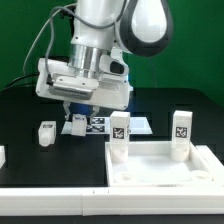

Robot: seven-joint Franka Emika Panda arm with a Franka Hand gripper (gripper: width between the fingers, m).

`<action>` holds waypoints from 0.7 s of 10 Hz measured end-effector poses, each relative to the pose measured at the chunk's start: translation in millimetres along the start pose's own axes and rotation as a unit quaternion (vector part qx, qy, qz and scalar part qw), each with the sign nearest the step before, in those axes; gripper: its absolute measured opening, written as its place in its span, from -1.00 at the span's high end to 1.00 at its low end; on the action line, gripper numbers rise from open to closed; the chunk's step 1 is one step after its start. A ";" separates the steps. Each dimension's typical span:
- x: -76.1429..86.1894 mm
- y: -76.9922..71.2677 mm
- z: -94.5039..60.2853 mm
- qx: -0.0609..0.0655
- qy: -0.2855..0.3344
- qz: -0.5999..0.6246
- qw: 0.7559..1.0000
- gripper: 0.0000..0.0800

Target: Assemble square table

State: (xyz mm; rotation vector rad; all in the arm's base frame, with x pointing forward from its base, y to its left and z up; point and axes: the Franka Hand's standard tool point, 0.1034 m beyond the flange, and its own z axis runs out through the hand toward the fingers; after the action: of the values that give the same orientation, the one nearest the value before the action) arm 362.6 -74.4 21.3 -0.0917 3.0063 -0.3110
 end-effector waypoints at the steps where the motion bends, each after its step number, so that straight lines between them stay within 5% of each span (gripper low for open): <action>1: 1.4 -1.3 1.2 0.000 0.002 -0.012 1.000 0.29; 2: 2.6 -3.0 2.1 0.001 0.003 -0.020 1.000 0.07; 3: 3.3 -3.7 2.5 0.001 0.004 -0.028 1.000 0.07; 4: 4.1 -4.5 2.7 0.001 0.005 -0.035 0.999 -0.42; 7: -10.8 -20.2 -22.3 0.009 -0.024 -0.056 0.998 -0.61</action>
Offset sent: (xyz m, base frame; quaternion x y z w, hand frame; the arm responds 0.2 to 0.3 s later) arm 0.0000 0.0000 0.0000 0.0000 0.0000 0.0000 1.0000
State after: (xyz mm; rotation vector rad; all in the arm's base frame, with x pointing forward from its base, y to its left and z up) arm 371.5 -88.9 48.3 -0.2641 2.9555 -0.3417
